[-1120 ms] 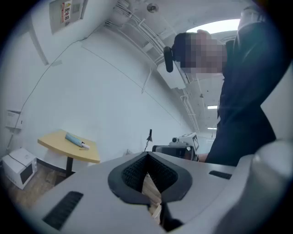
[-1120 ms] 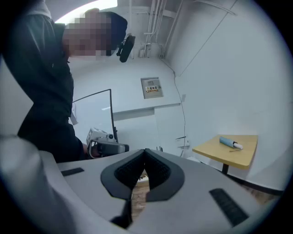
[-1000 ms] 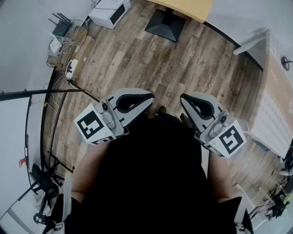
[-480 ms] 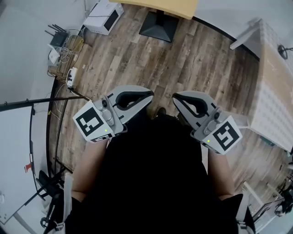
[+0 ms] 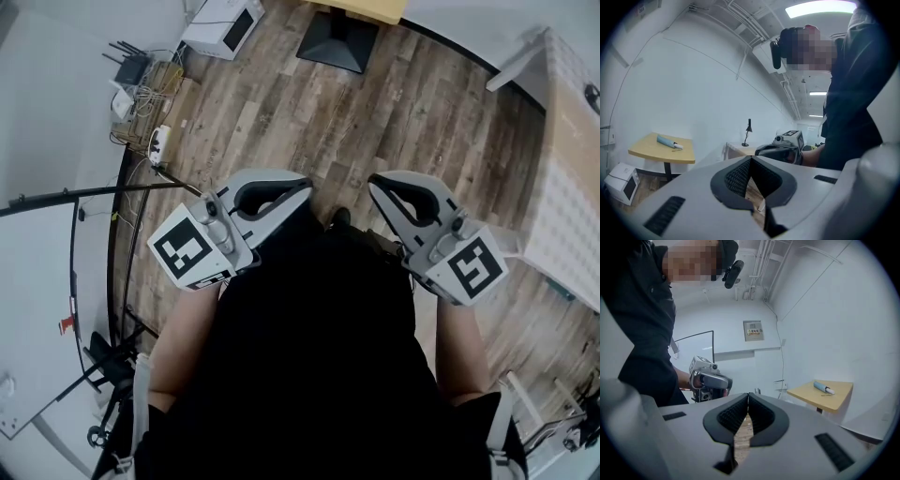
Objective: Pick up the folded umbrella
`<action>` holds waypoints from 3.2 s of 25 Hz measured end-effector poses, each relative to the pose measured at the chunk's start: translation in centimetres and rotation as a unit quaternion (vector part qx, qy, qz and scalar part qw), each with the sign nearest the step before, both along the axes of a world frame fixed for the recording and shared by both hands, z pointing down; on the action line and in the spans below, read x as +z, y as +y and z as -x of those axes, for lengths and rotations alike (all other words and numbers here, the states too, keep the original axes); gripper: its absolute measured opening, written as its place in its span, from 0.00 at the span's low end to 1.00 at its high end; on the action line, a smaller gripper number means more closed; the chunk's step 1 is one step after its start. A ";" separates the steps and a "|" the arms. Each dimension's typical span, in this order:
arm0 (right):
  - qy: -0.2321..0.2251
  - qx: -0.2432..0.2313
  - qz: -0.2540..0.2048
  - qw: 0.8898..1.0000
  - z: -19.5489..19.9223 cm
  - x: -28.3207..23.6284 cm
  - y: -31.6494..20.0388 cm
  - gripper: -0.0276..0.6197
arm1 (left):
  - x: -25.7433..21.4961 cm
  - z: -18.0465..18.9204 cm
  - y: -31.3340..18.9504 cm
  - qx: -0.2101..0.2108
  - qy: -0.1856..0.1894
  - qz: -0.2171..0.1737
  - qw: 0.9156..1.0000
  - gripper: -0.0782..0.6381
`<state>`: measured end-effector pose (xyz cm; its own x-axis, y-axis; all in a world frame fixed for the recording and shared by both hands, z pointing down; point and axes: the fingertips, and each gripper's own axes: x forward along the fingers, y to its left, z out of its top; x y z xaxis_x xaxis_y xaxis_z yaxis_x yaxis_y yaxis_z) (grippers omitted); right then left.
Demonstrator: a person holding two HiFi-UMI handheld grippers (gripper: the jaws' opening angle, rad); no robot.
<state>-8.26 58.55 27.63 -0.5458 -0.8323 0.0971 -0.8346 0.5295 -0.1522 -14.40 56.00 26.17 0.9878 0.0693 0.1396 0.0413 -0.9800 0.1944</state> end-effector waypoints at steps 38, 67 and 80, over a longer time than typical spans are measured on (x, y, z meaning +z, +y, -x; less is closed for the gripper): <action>0.068 0.042 0.058 0.995 -3.8 -0.6 -23.4 0.07 | -1.2 -4.1 -24.4 0.050 0.079 0.043 0.995 0.12; 0.053 0.003 0.062 0.997 -25.7 1.2 -45.3 0.07 | 0.8 -20.2 -47.2 -0.086 -0.010 0.045 0.995 0.12; -0.002 -0.034 0.055 0.998 -29.0 1.8 -51.4 0.07 | 1.2 -22.1 -52.6 -0.137 -0.047 0.038 0.989 0.12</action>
